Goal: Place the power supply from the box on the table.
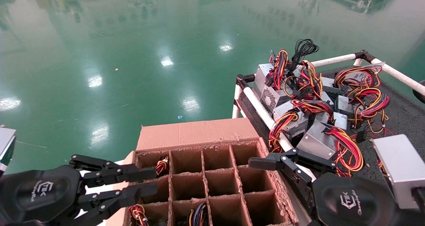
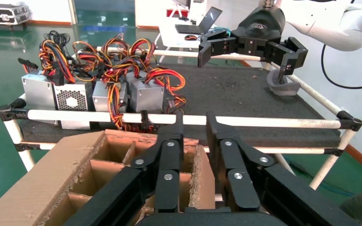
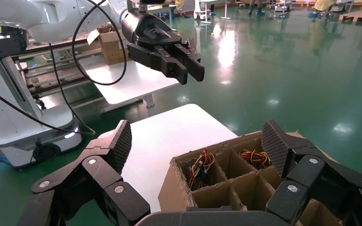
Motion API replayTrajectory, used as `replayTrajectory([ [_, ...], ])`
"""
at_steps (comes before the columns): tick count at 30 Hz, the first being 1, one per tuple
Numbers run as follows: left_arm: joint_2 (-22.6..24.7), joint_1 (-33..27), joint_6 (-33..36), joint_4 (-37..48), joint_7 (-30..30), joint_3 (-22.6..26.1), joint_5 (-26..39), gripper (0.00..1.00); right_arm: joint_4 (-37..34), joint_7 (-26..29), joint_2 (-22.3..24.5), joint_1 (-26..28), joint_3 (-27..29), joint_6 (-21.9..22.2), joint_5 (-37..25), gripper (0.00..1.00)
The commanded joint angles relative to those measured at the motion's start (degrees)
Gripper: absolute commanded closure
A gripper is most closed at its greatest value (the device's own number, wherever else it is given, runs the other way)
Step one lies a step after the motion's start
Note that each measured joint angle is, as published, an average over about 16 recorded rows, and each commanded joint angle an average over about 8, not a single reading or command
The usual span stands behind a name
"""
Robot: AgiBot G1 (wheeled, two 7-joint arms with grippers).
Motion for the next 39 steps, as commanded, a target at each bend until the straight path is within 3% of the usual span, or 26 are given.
replayTrajectory([
  [1, 0.00, 0.00, 0.00, 0.00, 0.00, 0.00, 0.00, 1.00, 0.00, 0.00, 0.00, 0.00, 0.00, 0.00, 0.00, 0.00],
  [6, 0.00, 0.00, 0.00, 0.00, 0.00, 0.00, 0.00, 1.00, 0.00, 0.00, 0.00, 0.00, 0.00, 0.00, 0.00, 0.00],
  [7, 0.00, 0.00, 0.00, 0.00, 0.00, 0.00, 0.00, 0.93, 0.00, 0.00, 0.00, 0.00, 0.00, 0.00, 0.00, 0.00],
  [14, 0.00, 0.00, 0.00, 0.00, 0.00, 0.00, 0.00, 0.05, 0.03, -0.02, 0.00, -0.03, -0.04, 0.03, -0.10, 0.00],
  [15, 0.00, 0.00, 0.00, 0.00, 0.00, 0.00, 0.00, 0.00, 0.07, -0.11, -0.04, -0.05, -0.16, 0.20, -0.46, 0.00],
  [29, 0.00, 0.00, 0.00, 0.00, 0.00, 0.00, 0.00, 0.00, 3.22, -0.11, -1.35, -1.46, -4.75, 6.13, -12.62, 0.00],
  [39, 0.00, 0.00, 0.00, 0.00, 0.00, 0.00, 0.00, 0.00, 4.40, 0.89, -10.55, -0.48, -10.44, 9.46, -19.76, 0.00],
])
